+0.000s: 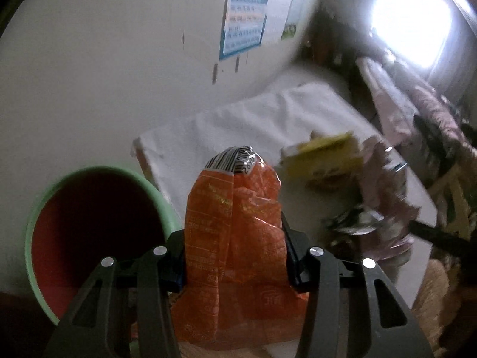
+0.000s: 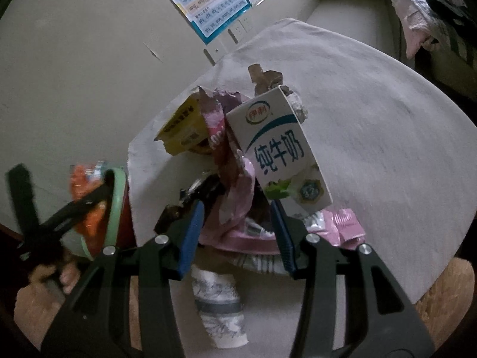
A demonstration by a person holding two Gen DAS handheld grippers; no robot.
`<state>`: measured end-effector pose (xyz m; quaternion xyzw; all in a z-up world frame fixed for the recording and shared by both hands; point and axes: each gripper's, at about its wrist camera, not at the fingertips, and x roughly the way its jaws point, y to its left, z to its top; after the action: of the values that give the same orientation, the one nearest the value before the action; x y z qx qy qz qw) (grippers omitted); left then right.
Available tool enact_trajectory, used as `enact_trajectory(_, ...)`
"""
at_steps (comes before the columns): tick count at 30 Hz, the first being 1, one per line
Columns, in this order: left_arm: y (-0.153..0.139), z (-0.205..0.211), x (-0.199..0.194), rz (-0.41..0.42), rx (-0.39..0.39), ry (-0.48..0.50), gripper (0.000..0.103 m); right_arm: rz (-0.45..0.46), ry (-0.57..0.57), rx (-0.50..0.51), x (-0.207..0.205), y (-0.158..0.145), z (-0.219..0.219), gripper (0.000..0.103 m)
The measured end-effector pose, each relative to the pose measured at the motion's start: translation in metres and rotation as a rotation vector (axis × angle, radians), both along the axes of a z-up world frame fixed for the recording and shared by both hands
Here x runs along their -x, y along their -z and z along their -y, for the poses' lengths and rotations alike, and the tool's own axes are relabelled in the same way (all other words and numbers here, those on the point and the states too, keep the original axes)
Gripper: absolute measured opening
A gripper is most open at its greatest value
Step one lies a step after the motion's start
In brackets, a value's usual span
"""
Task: Collect trash
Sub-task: 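Carry the orange bag and pink wrapper over the green bucket and release both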
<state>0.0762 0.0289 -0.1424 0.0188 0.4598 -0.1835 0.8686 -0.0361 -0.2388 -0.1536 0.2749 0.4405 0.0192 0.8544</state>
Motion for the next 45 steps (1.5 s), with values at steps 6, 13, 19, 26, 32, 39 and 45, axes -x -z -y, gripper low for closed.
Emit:
enact_trajectory(6,-0.019,0.014,0.016,0.038,0.026,0.005,0.047,-0.01,-0.006,0.004,-0.012,0.007,-0.001,0.032)
enact_trajectory(13,-0.024,0.018,0.029,0.018,0.044,0.008,0.047,0.022,-0.018,0.008,-0.011,0.001,-0.002,0.013)
enact_trajectory(19,-0.023,0.013,0.029,0.011,0.052,-0.013,0.047,0.062,-0.019,-0.018,-0.001,-0.015,0.0,0.009)
enact_trajectory(26,-0.023,0.006,0.03,0.009,0.055,-0.046,0.047,0.117,-0.01,-0.033,0.01,-0.04,0.001,0.007)
enact_trajectory(32,-0.028,-0.005,0.031,0.025,0.053,-0.077,0.048,0.149,-0.018,-0.043,0.014,-0.061,-0.003,0.007)
enact_trajectory(39,-0.03,-0.035,0.034,0.063,0.04,-0.155,0.048,0.126,-0.107,-0.045,0.005,-0.07,-0.033,0.007)
enact_trajectory(45,-0.017,-0.082,0.03,0.043,0.015,-0.267,0.048,0.065,-0.192,-0.003,-0.013,-0.067,-0.078,0.007)
